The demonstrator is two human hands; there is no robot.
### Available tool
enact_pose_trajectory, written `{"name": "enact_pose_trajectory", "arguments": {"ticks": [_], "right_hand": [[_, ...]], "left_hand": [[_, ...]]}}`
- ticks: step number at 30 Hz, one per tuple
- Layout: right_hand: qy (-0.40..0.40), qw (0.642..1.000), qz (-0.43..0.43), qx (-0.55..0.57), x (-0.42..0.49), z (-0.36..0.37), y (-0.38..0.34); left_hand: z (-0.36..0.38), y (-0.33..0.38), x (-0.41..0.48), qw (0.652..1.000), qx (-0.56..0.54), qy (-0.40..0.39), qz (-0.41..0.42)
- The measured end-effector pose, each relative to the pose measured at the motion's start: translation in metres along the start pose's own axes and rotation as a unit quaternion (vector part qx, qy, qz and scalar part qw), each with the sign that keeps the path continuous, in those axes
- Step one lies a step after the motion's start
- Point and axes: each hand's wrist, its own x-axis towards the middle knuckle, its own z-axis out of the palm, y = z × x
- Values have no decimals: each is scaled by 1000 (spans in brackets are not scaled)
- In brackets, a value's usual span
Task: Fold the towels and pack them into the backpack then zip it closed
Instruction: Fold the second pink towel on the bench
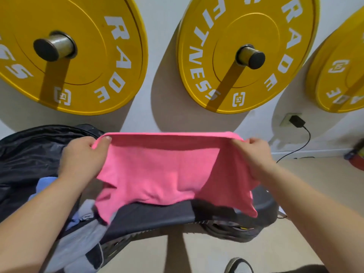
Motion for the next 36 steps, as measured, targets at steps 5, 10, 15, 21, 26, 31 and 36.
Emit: {"name": "enact_pose_trajectory", "arguments": {"ticks": [5, 10, 15, 21, 26, 31, 36], "right_hand": [[-200, 961, 117, -148, -21, 1, 3], [-299, 940, 124, -105, -32, 20, -4], [-390, 906, 144, 77, -56, 36, -33], [-350, 913, 134, 162, -87, 54, -43], [-375, 878, 118, 271, -91, 53, -51], [-427, 865, 7, 263, -90, 45, -49], [-329, 923, -141, 142, -90, 41, -50]], "left_hand": [[16, 16, -33, 939, -19, -316, -133], [29, 29, -44, 900, -150, -379, -152], [36, 50, -61, 905, -230, -339, -111], [44, 72, -86, 878, -338, -322, -105], [49, 82, -91, 806, -450, -346, -171], [49, 81, -83, 751, -532, -332, -207], [42, 81, -87, 768, -526, -296, -215]]}}
